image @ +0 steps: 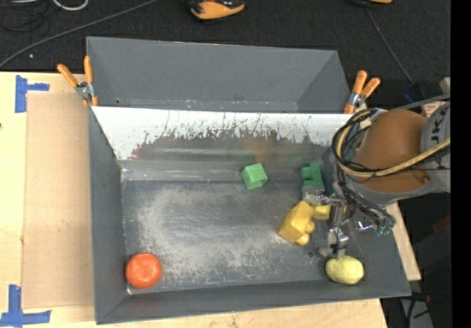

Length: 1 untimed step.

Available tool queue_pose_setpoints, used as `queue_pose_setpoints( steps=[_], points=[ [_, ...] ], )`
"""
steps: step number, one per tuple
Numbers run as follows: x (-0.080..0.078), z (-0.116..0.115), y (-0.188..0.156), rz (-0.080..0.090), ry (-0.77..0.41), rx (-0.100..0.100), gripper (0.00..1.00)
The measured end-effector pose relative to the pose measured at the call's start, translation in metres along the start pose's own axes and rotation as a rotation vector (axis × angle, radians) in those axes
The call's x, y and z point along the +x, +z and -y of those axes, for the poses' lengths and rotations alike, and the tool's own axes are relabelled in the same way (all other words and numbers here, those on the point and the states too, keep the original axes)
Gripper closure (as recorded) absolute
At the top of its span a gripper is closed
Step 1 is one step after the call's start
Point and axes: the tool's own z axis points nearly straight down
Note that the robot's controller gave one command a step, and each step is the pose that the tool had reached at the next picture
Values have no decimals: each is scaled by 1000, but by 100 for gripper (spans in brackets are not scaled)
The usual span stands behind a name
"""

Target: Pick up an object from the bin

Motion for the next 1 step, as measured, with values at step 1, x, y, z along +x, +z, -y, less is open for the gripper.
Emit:
queue_pose_setpoints(
  steps=[1],
  points=[
    [33, -7, 1, 23, -152, 5, 0]
  ],
)
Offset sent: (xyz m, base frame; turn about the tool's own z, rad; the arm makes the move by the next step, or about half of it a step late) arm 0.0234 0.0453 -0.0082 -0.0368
